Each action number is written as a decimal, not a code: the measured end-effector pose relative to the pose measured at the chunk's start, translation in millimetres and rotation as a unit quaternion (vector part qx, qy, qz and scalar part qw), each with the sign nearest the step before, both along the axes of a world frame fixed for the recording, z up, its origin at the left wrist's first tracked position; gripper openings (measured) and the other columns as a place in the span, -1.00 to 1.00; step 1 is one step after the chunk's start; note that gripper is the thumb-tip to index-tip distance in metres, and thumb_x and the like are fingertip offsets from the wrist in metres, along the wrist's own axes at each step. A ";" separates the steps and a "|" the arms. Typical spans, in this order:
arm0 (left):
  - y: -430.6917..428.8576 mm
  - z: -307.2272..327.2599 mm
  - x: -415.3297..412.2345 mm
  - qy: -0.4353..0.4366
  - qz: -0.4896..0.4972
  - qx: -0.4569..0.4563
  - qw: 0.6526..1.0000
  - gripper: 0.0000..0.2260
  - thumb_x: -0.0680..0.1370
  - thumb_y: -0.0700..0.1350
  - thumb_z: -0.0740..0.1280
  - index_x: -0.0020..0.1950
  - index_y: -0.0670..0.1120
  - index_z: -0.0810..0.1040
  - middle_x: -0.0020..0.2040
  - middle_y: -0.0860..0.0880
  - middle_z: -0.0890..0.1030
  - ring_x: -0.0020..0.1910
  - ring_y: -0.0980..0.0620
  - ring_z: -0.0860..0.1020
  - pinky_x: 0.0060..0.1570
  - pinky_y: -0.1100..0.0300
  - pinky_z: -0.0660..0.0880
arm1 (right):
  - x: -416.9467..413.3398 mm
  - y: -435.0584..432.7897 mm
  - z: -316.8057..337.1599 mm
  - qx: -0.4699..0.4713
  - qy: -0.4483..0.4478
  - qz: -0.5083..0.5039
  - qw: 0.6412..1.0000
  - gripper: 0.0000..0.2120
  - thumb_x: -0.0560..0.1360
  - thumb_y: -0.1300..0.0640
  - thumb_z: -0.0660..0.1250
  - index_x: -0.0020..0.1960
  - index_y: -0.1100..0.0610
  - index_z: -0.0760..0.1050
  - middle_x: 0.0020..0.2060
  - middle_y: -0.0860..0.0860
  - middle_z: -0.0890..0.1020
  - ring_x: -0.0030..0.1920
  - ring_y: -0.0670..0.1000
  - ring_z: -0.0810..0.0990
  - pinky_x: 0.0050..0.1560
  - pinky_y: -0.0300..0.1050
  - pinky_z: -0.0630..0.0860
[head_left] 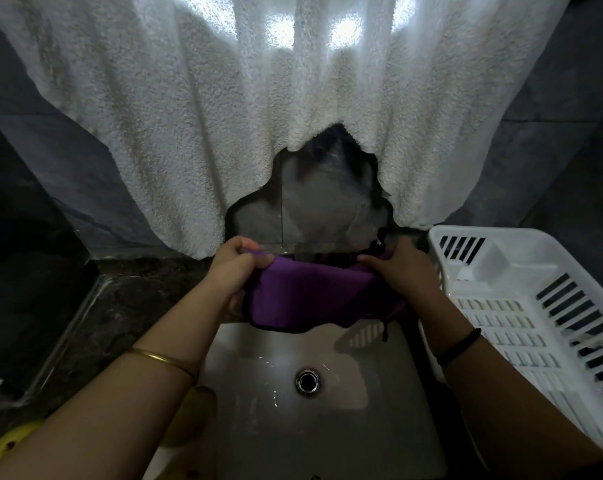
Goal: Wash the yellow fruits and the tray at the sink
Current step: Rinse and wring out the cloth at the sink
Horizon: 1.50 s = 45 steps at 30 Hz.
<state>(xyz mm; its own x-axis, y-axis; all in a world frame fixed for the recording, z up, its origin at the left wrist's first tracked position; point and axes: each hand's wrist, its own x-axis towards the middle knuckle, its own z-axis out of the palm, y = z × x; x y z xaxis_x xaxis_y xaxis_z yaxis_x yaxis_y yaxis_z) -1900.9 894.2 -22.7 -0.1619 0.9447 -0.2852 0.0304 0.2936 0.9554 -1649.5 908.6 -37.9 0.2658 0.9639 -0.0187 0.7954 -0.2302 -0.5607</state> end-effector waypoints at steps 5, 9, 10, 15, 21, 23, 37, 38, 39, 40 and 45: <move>2.8 8.5 -8.0 0.131 -0.099 0.009 0.986 -0.68 0.34 -0.30 0.52 0.02 -0.12 0.54 -0.10 -0.03 0.55 -0.15 0.06 0.52 -0.19 0.29 0.46 | -1.1 -2.2 13.3 -0.042 0.268 0.109 0.956 -0.61 0.32 0.13 0.55 0.06 0.17 0.47 -0.14 -0.02 0.54 -0.03 0.04 0.54 -0.16 -0.23 0.45; 7.6 3.2 -17.9 0.368 -0.161 0.033 0.915 -0.79 0.34 -0.20 0.55 -0.19 -0.04 0.55 -0.23 0.02 0.57 -0.16 0.01 0.55 -0.12 0.18 0.46 | 0.5 -1.6 13.3 -0.075 0.026 0.230 0.970 -0.49 0.29 0.27 0.55 0.22 0.14 0.54 0.06 0.04 0.58 0.08 0.04 0.55 -0.06 -0.24 0.43; 8.3 2.2 -20.0 0.407 -0.158 0.040 0.899 -0.84 0.38 -0.14 0.53 -0.25 -0.06 0.55 -0.26 -0.02 0.57 -0.17 -0.02 0.57 -0.14 0.16 0.46 | -0.5 -1.2 11.3 -0.052 -0.010 0.228 0.972 -0.56 0.34 0.25 0.51 0.20 0.15 0.57 0.06 0.08 0.59 0.09 0.07 0.56 -0.07 -0.24 0.39; 8.4 7.3 -28.7 0.472 -0.066 0.057 0.877 -0.73 0.47 0.12 0.40 -0.29 -0.03 0.52 0.05 -0.08 0.49 0.01 -0.09 0.53 0.05 -0.05 0.52 | 0.9 3.3 3.4 0.093 0.030 0.181 0.979 -0.78 0.37 0.10 0.52 -0.09 0.24 0.67 0.06 0.12 0.52 0.07 0.06 0.50 0.04 -0.09 0.44; 7.4 13.4 -13.4 0.437 -0.047 -0.017 0.898 -0.71 0.55 0.04 0.24 -0.15 -0.16 0.59 -0.01 -0.22 0.62 -0.04 -0.21 0.56 -0.10 0.07 0.44 | -27.7 -1.2 15.6 0.093 0.124 0.066 0.986 -0.66 0.44 0.02 0.43 -0.38 0.07 0.34 -0.37 0.04 0.47 -0.30 0.04 0.45 -0.28 -0.10 0.29; 8.9 11.7 -3.6 0.387 -0.068 -0.058 0.918 -0.68 0.60 -0.03 0.17 0.09 -0.25 0.57 0.13 -0.26 0.57 0.09 -0.26 0.53 0.04 0.04 0.44 | -41.2 -3.6 17.9 0.084 0.066 0.027 0.994 -0.63 0.45 -0.03 0.38 -0.36 0.03 0.25 -0.26 0.09 0.50 -0.15 0.12 0.51 -0.21 -0.12 0.25; 9.4 26.7 29.8 0.039 -0.005 -0.095 0.995 -0.90 0.57 -0.20 0.26 -0.15 -0.16 0.49 -0.21 -0.17 0.53 -0.27 -0.09 0.50 -0.18 -0.01 0.54 | -106.5 -47.7 0.3 0.146 0.256 0.274 0.915 -0.76 0.48 0.17 0.37 0.13 0.19 0.61 0.02 0.05 0.66 0.02 -0.05 0.60 0.07 -0.22 0.48; 12.8 21.8 27.6 0.059 0.011 -0.070 0.996 -0.84 0.55 -0.25 0.23 -0.23 -0.14 0.46 -0.21 -0.20 0.53 -0.23 -0.11 0.52 -0.03 -0.09 0.54 | -105.5 -49.9 -3.7 0.165 0.288 0.253 0.909 -0.79 0.51 0.19 0.35 0.12 0.19 0.62 0.02 0.07 0.67 0.02 -0.04 0.62 0.07 -0.23 0.51; 14.7 18.9 25.8 0.085 0.017 -0.049 0.995 -0.83 0.53 -0.26 0.22 -0.25 -0.12 0.47 -0.17 -0.25 0.56 -0.16 -0.16 0.55 0.07 -0.14 0.53 | -104.0 -50.6 -6.0 0.178 0.328 0.211 0.903 -0.85 0.52 0.19 0.33 0.04 0.17 0.64 -0.03 0.09 0.69 -0.03 -0.01 0.65 0.01 -0.20 0.55; 17.4 16.3 24.3 0.121 0.016 -0.033 0.992 -0.85 0.51 -0.24 0.22 -0.24 -0.11 0.50 -0.10 -0.27 0.59 -0.09 -0.20 0.58 0.11 -0.15 0.52 | -101.7 -48.3 -8.8 0.180 0.372 0.155 0.897 -0.87 0.54 0.17 0.31 -0.07 0.12 0.64 -0.11 0.10 0.69 -0.11 0.04 0.66 -0.07 -0.13 0.58; 1.2 31.9 43.5 0.390 -0.120 0.000 0.913 -0.87 0.53 -0.08 0.26 -0.06 -0.07 0.59 -0.05 -0.16 0.62 -0.02 -0.18 0.58 -0.02 0.08 0.51 | -90.0 -25.6 -8.8 -0.123 0.642 0.017 0.756 -0.63 0.55 -0.17 0.18 0.02 0.11 0.54 -0.11 0.10 0.61 -0.11 0.10 0.58 -0.07 -0.01 0.52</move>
<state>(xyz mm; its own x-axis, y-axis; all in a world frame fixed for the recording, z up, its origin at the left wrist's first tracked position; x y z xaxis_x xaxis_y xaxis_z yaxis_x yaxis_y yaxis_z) -1857.4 895.4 9.2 -0.1043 0.9797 -0.1714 0.7645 0.1892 0.6163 -1739.5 883.1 -46.7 -0.1480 0.8951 -0.4206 -0.3618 -0.4448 -0.8193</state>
